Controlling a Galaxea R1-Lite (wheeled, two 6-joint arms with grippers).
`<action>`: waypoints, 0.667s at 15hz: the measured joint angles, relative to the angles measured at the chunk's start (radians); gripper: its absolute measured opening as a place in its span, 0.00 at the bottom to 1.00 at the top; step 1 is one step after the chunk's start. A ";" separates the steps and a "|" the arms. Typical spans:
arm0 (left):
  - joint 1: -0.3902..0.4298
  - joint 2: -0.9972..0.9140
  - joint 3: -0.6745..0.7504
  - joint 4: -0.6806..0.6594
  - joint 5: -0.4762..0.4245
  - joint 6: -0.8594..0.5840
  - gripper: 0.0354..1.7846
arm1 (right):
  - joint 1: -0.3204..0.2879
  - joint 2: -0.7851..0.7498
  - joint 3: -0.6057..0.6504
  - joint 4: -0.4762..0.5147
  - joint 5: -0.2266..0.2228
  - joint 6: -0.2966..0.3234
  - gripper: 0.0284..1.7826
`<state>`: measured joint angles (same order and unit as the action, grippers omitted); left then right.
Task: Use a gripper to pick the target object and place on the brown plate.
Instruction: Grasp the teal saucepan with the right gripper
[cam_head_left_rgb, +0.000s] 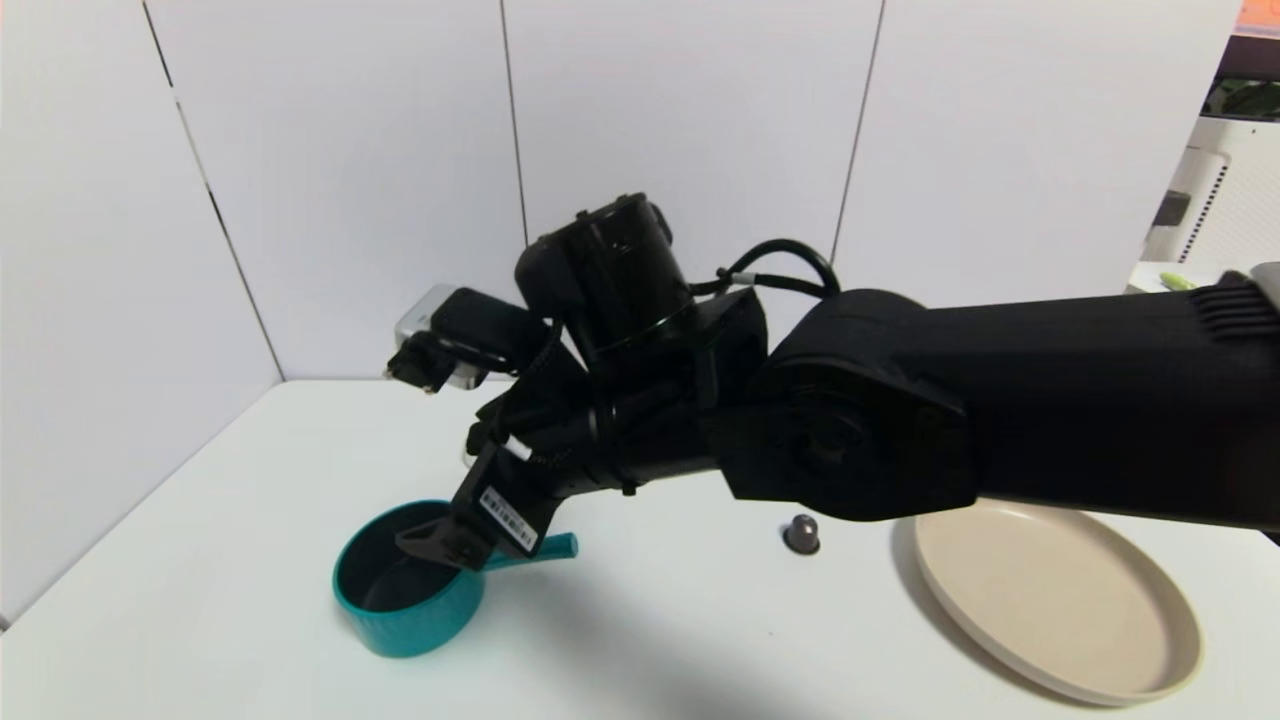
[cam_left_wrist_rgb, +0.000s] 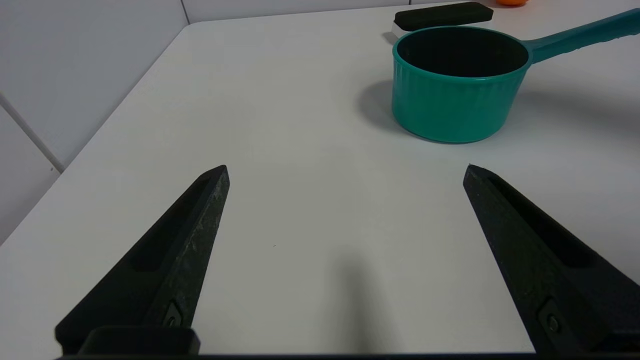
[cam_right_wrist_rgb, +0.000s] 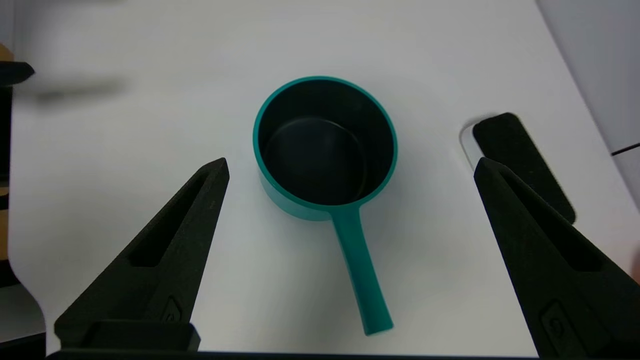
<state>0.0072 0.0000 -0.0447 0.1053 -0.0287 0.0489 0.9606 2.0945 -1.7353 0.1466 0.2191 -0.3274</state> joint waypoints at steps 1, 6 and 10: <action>0.000 0.000 0.000 0.000 0.000 0.000 0.94 | 0.010 0.021 -0.011 0.002 0.000 0.000 0.95; 0.000 0.000 0.000 0.000 0.000 0.000 0.94 | 0.072 0.114 -0.068 0.000 -0.005 -0.003 0.95; 0.000 0.000 0.000 0.000 0.000 0.000 0.94 | 0.096 0.180 -0.089 -0.006 -0.006 -0.003 0.95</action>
<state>0.0072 0.0000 -0.0447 0.1053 -0.0287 0.0489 1.0568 2.2740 -1.8238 0.1404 0.2134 -0.3304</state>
